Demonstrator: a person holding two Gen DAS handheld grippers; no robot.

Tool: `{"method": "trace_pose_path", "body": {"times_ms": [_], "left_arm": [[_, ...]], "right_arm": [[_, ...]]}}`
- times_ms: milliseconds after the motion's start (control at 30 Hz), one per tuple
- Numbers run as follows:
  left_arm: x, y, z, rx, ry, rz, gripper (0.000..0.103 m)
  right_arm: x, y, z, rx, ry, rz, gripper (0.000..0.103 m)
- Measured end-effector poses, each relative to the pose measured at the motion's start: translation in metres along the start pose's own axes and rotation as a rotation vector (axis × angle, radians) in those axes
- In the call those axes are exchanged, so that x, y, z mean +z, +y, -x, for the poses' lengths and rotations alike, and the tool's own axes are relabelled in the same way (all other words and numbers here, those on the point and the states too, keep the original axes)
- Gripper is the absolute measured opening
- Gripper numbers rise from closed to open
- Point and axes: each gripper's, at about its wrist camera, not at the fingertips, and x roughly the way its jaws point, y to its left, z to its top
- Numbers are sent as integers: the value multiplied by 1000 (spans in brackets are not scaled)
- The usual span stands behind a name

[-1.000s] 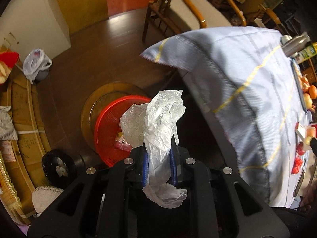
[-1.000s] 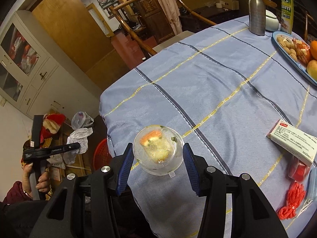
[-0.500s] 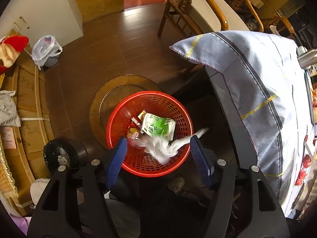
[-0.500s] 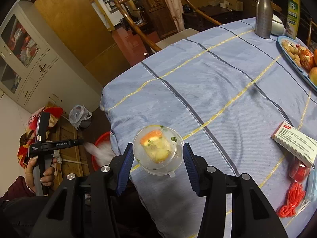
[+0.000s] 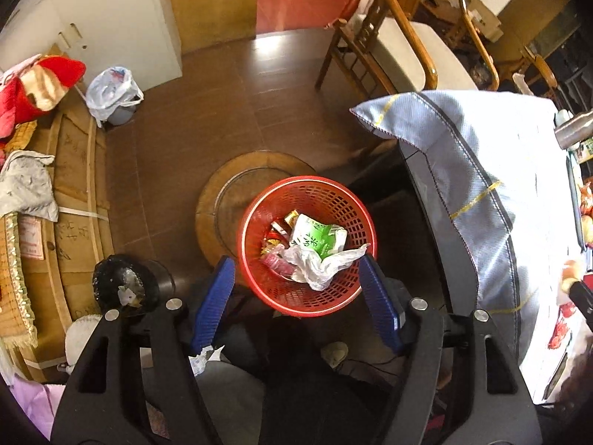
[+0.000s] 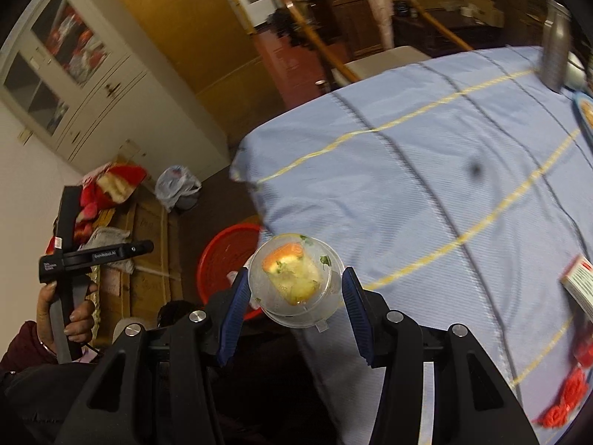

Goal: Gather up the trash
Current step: 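Open the right tool to drop the plastic cup into the wastebasket, then move both tools back over the table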

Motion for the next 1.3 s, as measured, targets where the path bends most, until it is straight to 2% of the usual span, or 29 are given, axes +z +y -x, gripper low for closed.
{"method": "trace_pose_path", "body": {"times_ms": [400, 467, 500, 600, 700, 867, 1067, 1300], "left_arm": [[-21, 37, 34, 63, -56, 52, 71], [-22, 44, 36, 69, -60, 68, 71], [-23, 48, 38, 69, -63, 80, 71], [-21, 55, 42, 69, -72, 98, 71], [-17, 53, 43, 61, -79, 87, 71], [-6, 33, 38, 32, -75, 25, 71], [8, -15, 32, -19, -69, -106, 71], [21, -92, 24, -88, -54, -299, 71]], "right_arm": [[32, 91, -56, 169, 115, 238, 51], [36, 107, -64, 200, 134, 275, 58], [39, 114, -68, 208, 135, 287, 65], [45, 120, -71, 211, 126, 289, 66], [47, 113, -67, 203, 111, 258, 66], [39, 80, -49, 157, 82, 166, 66], [22, 37, -16, 82, 12, 43, 66], [-11, -14, 28, -19, -86, -116, 66]]}}
